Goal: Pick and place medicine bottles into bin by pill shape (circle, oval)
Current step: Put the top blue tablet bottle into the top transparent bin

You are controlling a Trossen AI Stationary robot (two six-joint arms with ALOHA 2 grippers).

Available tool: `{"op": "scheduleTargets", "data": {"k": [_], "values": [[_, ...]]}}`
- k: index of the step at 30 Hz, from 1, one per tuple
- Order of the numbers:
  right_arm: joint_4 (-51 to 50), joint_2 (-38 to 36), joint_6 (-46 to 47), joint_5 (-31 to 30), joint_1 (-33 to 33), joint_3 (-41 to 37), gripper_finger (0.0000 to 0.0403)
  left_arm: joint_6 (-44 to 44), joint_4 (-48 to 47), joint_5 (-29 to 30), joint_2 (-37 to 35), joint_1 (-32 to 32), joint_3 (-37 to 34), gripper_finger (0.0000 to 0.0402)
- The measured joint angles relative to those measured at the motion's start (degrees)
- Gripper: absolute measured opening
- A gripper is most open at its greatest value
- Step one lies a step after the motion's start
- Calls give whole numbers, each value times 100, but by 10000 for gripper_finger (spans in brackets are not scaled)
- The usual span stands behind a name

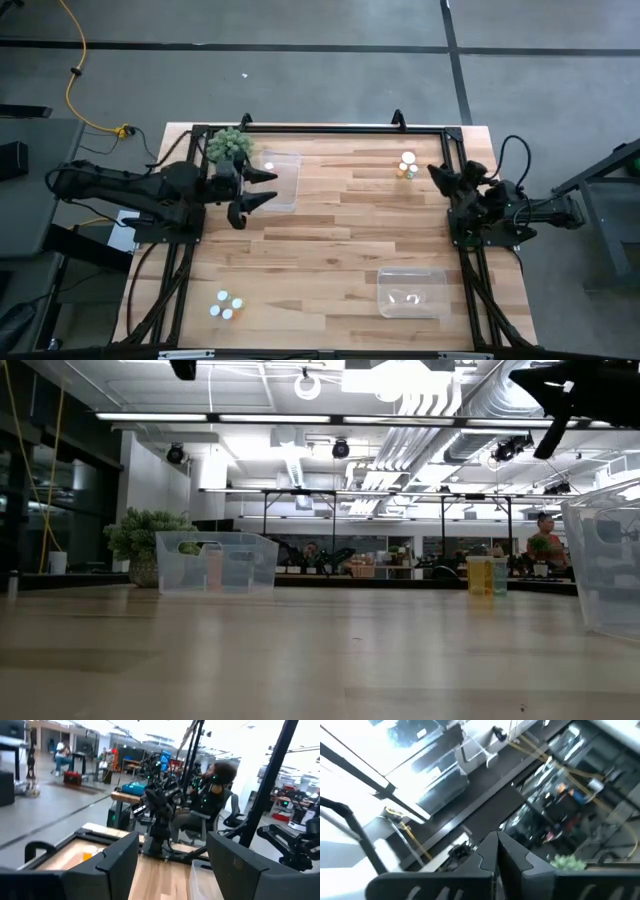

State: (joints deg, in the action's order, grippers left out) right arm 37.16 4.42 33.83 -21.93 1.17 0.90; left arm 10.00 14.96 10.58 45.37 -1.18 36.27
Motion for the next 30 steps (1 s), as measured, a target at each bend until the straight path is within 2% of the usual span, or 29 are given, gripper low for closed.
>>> {"op": "scheduleTargets", "data": {"k": [6, 10, 12, 14, 15, 18, 21, 24, 30], "values": [[-85, 1129, -743, -605, 0, 775, 0, 78, -63, -253, -498, -195, 0, 223], [-526, 2000, -1805, -1321, -2, 1501, 0, -13, -65, 5, -669, -220, 2, 223], [-1196, 2315, -1897, -1932, -4, 1897, 0, 8, -75, 262, -687, -217, 2, 223], [-2298, 2535, -1410, -2506, -48, 2333, 0, 32, -78, 440, -684, -218, 2, 223], [-3088, 2616, -1107, -2580, -120, 2583, 1, 32, -78, 532, -680, -217, 2, 223], [-5378, 2935, -237, -2089, -473, 3300, 13, 129, -74, 782, -606, -217, 2, 223], [-6947, 3330, 203, -1424, -924, 3792, 48, 365, -92, 897, -530, -217, 2, 223], [-7772, 3710, 508, -896, -1402, 3979, 101, 513, -76, 915, -453, -217, 4, 223], [-8396, 4424, 1229, 134, -2490, 3927, 193, 634, -79, 843, -334, -217, 4, 223]]}}
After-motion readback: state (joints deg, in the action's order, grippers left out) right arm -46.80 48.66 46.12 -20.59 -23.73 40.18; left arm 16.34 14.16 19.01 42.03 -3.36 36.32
